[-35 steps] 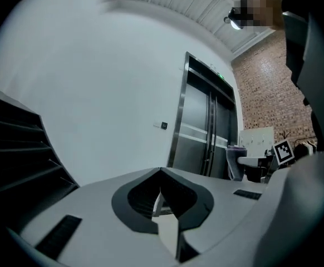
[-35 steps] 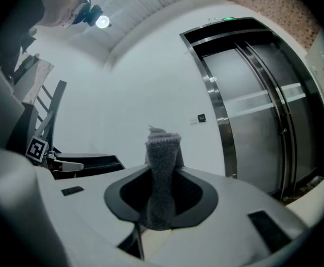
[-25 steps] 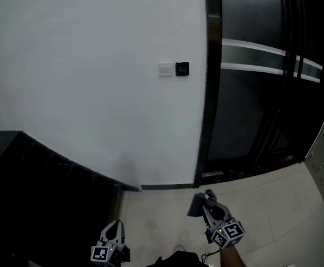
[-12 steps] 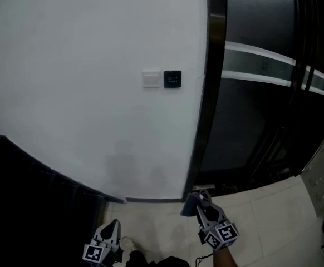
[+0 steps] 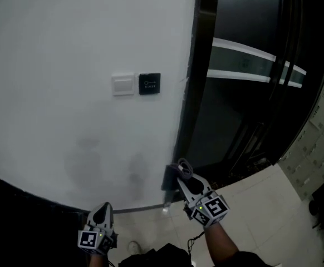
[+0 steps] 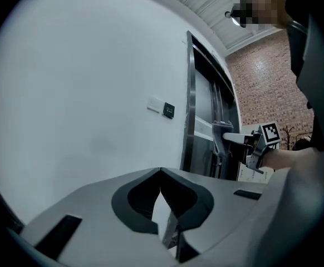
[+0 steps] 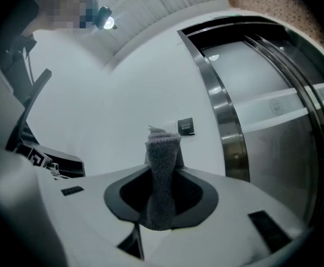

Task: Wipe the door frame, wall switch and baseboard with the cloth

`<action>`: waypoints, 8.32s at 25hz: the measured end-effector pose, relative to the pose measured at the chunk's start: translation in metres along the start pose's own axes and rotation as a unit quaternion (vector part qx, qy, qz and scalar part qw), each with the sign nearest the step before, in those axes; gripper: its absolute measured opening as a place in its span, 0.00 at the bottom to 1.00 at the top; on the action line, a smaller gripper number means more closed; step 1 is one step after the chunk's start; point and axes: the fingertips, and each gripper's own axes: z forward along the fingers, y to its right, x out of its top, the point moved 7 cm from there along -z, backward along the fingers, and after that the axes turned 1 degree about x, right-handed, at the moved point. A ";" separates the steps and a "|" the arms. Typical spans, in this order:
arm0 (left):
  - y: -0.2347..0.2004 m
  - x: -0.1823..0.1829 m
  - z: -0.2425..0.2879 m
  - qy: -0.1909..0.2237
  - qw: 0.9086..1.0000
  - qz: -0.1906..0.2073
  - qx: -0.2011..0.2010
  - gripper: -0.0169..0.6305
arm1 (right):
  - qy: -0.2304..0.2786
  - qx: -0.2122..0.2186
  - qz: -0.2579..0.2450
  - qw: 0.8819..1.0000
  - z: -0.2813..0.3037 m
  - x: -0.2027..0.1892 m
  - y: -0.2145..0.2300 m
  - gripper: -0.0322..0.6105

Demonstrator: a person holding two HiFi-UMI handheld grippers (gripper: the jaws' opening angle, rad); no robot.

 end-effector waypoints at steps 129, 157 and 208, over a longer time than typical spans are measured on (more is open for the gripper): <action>-0.041 0.025 0.143 -0.016 1.000 0.008 0.001 0.03 | -0.046 -0.167 -0.644 0.745 0.304 0.121 0.065 0.19; -0.047 0.028 0.142 -0.031 0.999 0.013 -0.005 0.03 | -0.034 -0.108 -0.599 0.792 0.298 0.124 0.027 0.19; -0.074 0.020 0.152 -0.043 0.999 0.000 -0.007 0.03 | -0.065 -0.016 -0.511 0.857 0.308 0.068 -0.012 0.19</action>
